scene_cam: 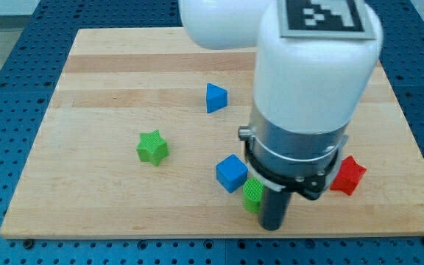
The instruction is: Move the heart diagonally to the triangle
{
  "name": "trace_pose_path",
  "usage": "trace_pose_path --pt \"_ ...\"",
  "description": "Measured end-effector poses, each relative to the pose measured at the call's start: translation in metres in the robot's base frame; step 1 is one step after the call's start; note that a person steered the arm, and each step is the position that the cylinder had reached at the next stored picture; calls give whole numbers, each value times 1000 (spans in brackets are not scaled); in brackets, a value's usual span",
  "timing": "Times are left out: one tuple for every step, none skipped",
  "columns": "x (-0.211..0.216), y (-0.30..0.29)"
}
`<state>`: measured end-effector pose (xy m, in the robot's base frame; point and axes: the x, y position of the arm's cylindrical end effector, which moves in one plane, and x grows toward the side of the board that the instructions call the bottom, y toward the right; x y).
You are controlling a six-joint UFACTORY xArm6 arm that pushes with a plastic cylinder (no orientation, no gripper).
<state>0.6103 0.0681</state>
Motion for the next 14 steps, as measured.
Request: trace_pose_path --pt "-10 19" --pt "-16 20" --pt "-35 20" --pt "-58 20" --pt "-81 20" --pt "-82 20" --pt "-75 20" --pt "-75 20" --pt "-54 20" --pt "-50 20" --pt "-57 -5" --pt "-72 -10" --pt "-93 -28" --pt "-102 -35"
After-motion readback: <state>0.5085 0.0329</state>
